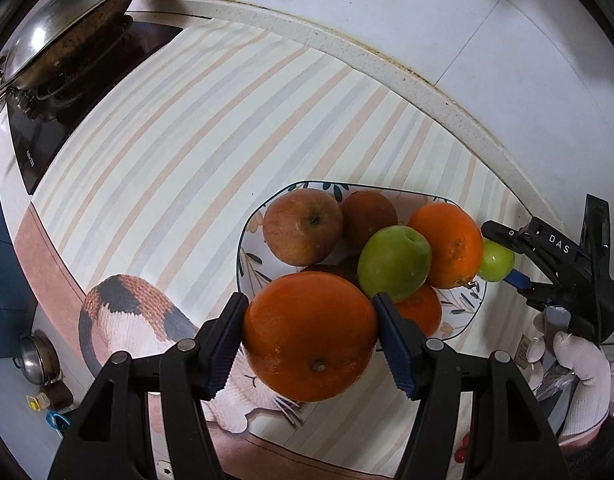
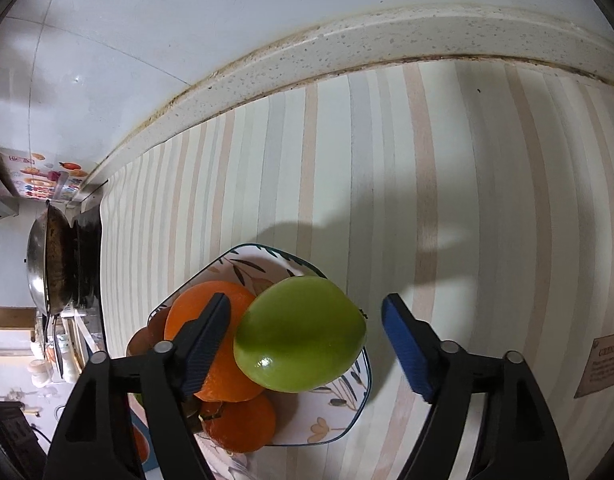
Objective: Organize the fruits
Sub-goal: 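Lower the orange onto the plate with left tool while right sets the green apple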
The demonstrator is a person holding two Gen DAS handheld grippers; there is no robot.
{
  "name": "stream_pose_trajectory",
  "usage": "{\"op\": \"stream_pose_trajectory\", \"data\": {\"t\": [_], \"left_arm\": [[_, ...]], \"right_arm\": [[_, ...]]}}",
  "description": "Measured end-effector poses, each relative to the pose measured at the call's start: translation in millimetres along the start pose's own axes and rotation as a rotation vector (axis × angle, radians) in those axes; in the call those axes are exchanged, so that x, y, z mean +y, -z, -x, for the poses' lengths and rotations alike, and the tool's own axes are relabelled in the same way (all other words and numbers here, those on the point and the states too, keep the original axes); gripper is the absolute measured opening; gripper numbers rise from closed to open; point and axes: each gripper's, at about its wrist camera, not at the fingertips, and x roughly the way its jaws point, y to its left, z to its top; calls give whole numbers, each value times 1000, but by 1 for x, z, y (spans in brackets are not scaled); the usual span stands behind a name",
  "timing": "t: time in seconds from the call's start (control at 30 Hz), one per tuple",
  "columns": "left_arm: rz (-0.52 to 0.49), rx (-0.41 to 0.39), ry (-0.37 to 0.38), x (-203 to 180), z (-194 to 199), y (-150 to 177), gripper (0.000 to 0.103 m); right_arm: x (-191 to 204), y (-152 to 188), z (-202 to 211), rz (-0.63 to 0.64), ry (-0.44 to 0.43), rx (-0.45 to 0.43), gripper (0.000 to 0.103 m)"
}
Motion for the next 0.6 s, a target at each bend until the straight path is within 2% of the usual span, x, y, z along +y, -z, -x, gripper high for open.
{"op": "stream_pose_trajectory", "data": {"t": [0.07,0.33,0.43,0.6], "left_arm": [[3,-4,4,1,1,-1,61],[58,-21,6,25,5,-5,61],[98,-12,12,40,0,-8,61],[180,32,83,64,-21,-16,61]], "right_arm": [[0,1,0,1,-3,5,90],[2,17,11,1,12,-32,90],[6,25,13,-1,4,-39,94],[8,29,9,-15,3,-40,97]]}}
